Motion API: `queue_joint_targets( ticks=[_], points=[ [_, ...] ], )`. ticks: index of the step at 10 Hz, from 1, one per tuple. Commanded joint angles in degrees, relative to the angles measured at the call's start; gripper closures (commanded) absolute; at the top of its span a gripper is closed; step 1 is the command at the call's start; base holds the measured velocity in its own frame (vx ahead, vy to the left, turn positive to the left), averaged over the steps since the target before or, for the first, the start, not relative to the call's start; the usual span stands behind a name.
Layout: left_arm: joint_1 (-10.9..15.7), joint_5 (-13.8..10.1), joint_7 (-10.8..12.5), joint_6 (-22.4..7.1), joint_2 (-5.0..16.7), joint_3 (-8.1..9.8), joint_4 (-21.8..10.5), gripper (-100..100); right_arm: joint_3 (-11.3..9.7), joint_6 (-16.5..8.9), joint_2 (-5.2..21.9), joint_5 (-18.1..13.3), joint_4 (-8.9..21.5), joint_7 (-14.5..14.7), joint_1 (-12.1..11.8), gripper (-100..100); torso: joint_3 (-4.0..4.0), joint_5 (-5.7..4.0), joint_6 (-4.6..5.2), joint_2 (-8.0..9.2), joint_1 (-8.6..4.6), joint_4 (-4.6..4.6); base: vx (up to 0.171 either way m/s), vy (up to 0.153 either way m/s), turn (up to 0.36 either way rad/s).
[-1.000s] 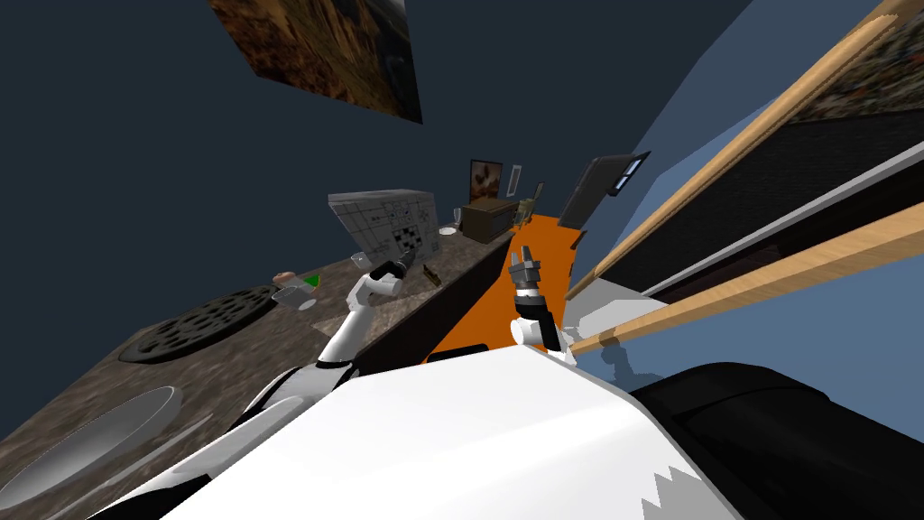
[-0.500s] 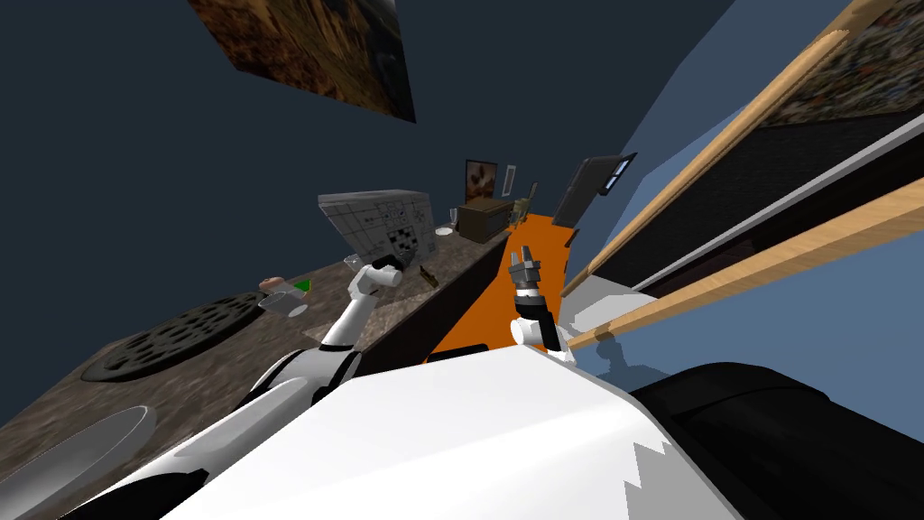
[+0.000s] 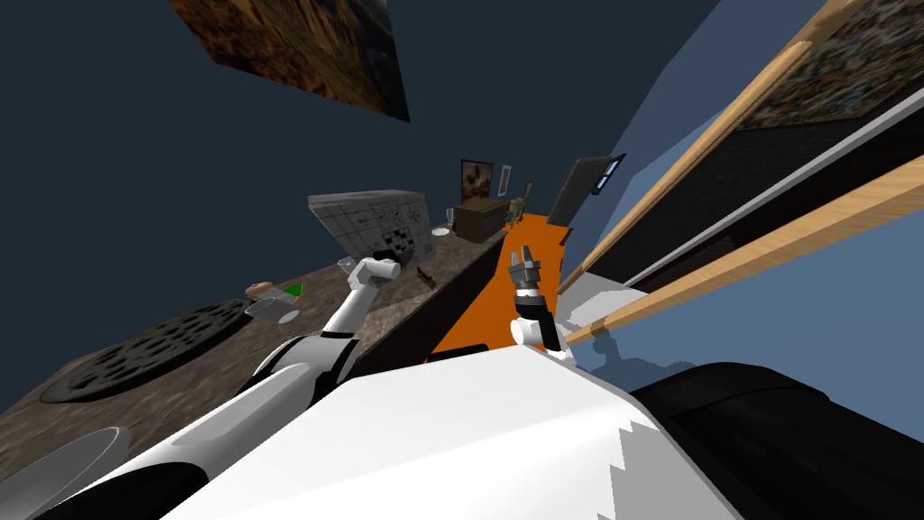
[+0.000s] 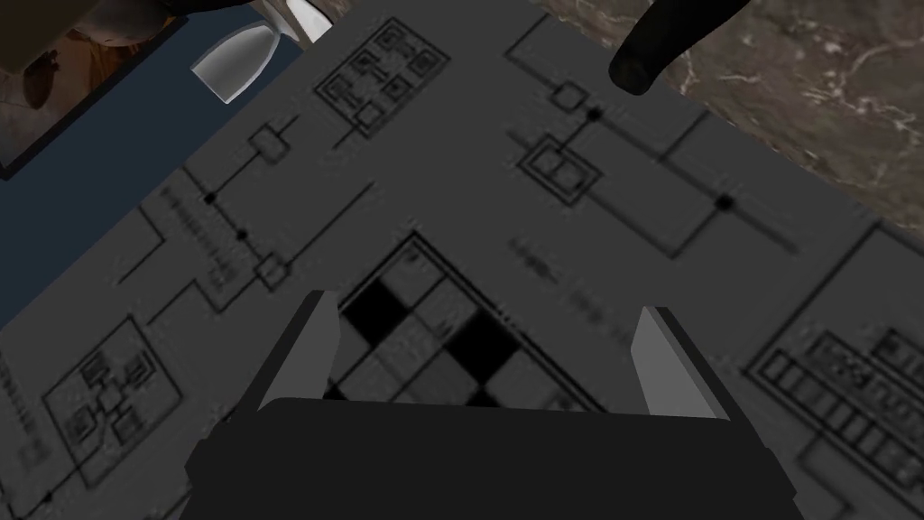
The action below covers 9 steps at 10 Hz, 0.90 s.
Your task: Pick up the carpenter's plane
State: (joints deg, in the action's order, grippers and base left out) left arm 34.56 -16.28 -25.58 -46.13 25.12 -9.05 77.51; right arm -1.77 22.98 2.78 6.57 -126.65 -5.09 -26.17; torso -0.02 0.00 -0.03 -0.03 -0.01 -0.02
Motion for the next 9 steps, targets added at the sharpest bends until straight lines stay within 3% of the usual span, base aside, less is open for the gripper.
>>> queue_joint_targets(
  ticks=[1, 2, 3, 4, 5, 6, 7, 8, 9],
  points=[
    [1.9, -0.3, -0.5, -2.9, 0.2, 0.05, -2.4, -100, 0.0, 0.0, 0.0, 0.0, 0.0, 0.0, 0.0, 0, 0.0, 0.0, 0.0, 0.0, 0.0, 0.0, 0.008, 0.007, -0.056],
    [1.9, -0.3, -0.5, -3.5, 0.2, 0.05, -2.4, -100, 0.0, 0.0, 0.0, 0.0, 0.0, 0.0, 0.0, 0, 0.0, 0.01, -0.03, 0.0, 0.02, 0.0, 0.0, 0.0, 0.0],
    [4.6, -1.1, -1.5, -5.6, 0.5, 0.18, -5.0, -100, 0.0, 0.0, 0.0, 0.0, 0.0, 0.0, 0.0, 0, 0.01, 0.01, -0.04, 0.02, 0.02, 0.0, 0.005, 0.003, -0.104],
    [4.7, -1.1, -1.5, -6.8, 0.5, 0.18, -5.8, -100, 0.0, 0.0, 0.0, 0.0, 0.0, 0.0, 0.0, 0, 0.01, 0.0, 0.0, 0.01, 0.0, 0.0, 0.006, 0.007, -0.079],
    [7.3, -1.8, -2.4, -8.5, 0.8, 0.34, -8.2, -100, 0.0, 0.0, 0.0, 0.0, 0.0, 0.0, 0.0, 0, 0.01, 0.01, -0.03, 0.02, 0.02, 0.0, 0.008, 0.008, -0.141],
    [7.3, -1.8, -2.4, -10.2, 0.8, 0.34, -9.3, -100, 0.0, 0.0, 0.0, 0.0, 0.0, 0.0, 0.0, 0, 0.01, 0.0, 0.0, 0.01, 0.01, 0.0, 0.008, 0.009, -0.055],
    [9.8, -2.5, -3.3, -11.7, 1.0, 0.54, -11.5, -100, 0.0, 0.0, 0.0, 0.0, 0.0, 0.0, 0.0, 0, 0.0, 0.02, -0.05, 0.01, 0.03, -0.01, 0.007, 0.005, -0.097],
    [9.8, -2.5, -3.3, -13.2, 1.0, 0.54, -12.8, -100, 0.0, 0.0, 0.0, 0.0, 0.0, 0.0, 0.0, 0, 0.01, 0.0, -0.01, 0.01, 0.01, 0.0, 0.007, 0.008, -0.061],
    [12.1, -3.2, -4.1, -15.0, 1.2, 0.77, -14.4, -100, 0.0, 0.0, 0.0, 0.0, 0.0, 0.0, 0.0, 0, 0.01, 0.01, -0.04, 0.02, 0.02, -0.01, 0.006, 0.009, -0.113]
  ],
)
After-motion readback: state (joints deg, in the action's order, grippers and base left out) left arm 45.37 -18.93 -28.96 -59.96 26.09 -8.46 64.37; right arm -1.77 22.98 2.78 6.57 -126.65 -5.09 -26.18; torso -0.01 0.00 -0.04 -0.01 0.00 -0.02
